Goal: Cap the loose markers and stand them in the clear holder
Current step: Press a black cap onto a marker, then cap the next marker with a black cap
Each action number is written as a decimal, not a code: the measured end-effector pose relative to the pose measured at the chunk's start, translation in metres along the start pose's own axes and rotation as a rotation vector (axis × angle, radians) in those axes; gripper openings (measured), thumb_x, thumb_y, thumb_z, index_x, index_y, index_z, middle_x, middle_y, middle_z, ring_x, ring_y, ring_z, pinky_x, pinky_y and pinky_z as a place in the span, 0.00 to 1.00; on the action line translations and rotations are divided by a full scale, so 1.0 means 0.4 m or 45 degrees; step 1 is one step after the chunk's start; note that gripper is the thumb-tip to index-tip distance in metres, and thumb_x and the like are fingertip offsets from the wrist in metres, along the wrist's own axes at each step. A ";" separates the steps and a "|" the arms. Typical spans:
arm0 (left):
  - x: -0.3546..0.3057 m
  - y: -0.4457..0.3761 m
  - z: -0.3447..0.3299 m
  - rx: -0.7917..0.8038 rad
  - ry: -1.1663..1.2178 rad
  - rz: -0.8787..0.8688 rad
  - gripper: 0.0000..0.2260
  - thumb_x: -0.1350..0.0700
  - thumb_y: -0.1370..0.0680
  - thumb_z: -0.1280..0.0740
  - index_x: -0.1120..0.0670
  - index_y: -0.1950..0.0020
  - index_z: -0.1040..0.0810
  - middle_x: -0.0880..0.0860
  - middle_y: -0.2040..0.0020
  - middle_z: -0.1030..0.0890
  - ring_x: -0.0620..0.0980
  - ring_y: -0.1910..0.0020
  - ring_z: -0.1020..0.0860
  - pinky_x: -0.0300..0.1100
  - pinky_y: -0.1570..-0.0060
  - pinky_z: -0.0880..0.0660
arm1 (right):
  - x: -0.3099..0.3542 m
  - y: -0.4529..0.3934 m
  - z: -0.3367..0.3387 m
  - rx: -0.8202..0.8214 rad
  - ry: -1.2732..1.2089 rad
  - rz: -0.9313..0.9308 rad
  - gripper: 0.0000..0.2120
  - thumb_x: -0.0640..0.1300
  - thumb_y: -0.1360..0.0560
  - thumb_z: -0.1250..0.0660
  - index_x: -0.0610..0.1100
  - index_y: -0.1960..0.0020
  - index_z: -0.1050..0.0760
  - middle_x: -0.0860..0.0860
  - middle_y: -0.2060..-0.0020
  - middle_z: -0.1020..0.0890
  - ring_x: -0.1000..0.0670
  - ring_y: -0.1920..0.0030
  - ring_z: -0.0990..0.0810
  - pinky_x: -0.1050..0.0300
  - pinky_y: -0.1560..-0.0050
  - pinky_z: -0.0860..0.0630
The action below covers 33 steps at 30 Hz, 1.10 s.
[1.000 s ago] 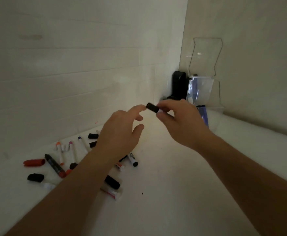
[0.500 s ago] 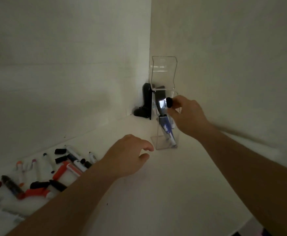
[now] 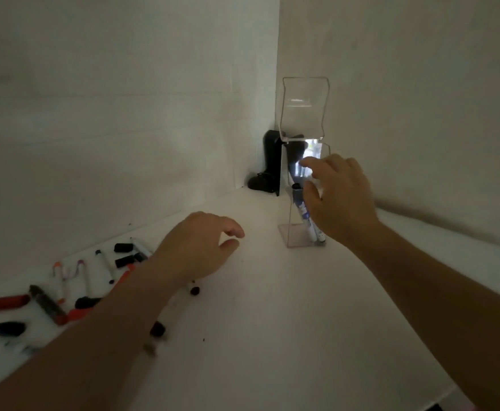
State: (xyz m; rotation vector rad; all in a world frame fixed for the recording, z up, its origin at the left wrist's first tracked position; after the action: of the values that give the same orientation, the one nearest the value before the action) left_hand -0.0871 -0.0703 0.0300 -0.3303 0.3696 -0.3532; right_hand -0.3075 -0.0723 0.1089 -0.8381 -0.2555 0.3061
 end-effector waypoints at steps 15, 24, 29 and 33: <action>0.349 0.141 0.169 -0.251 0.021 0.601 0.21 0.66 0.21 0.40 0.43 0.40 0.18 0.50 0.38 0.22 0.51 0.42 0.23 0.48 0.42 0.24 | 0.420 0.140 -0.402 1.209 -0.490 -0.111 0.23 0.66 0.27 0.33 0.50 0.44 0.28 0.53 0.54 0.23 0.54 0.57 0.24 0.58 0.64 0.29; 0.408 0.182 0.189 -0.302 0.108 0.724 0.15 0.60 0.19 0.37 0.42 0.45 0.17 0.45 0.46 0.19 0.45 0.51 0.21 0.39 0.52 0.25 | 0.365 0.135 -0.394 1.006 -0.600 -0.220 0.08 0.54 0.23 0.34 0.49 0.51 0.25 0.52 0.57 0.21 0.53 0.61 0.23 0.58 0.64 0.28; 0.282 0.127 0.102 0.001 0.067 0.407 0.08 0.44 0.23 0.33 0.37 0.47 0.16 0.40 0.51 0.20 0.44 0.48 0.23 0.44 0.45 0.26 | 0.353 0.137 -0.392 0.975 -0.410 -0.154 0.14 0.58 0.26 0.34 0.48 0.57 0.30 0.51 0.62 0.24 0.52 0.65 0.26 0.57 0.70 0.35; 0.236 0.106 0.019 0.243 -0.200 0.298 0.15 0.43 0.27 0.36 0.32 0.42 0.20 0.37 0.41 0.22 0.49 0.38 0.30 0.52 0.34 0.33 | 0.331 0.132 -0.410 0.953 -0.362 -0.129 0.20 0.53 0.22 0.37 0.45 0.68 0.34 0.50 0.74 0.28 0.51 0.74 0.30 0.58 0.72 0.36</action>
State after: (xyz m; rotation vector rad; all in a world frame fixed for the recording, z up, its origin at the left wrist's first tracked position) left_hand 0.0101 -0.0680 -0.0064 -0.1241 0.2153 -0.1304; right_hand -0.1378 -0.1033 -0.0232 -0.0393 -0.4122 0.3899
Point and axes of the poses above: each hand's wrist, its own y-axis away from the middle knuckle, its own z-axis out of the back of the hand, x = y × z, the point moved 10 cm from there along -y, towards the middle knuckle
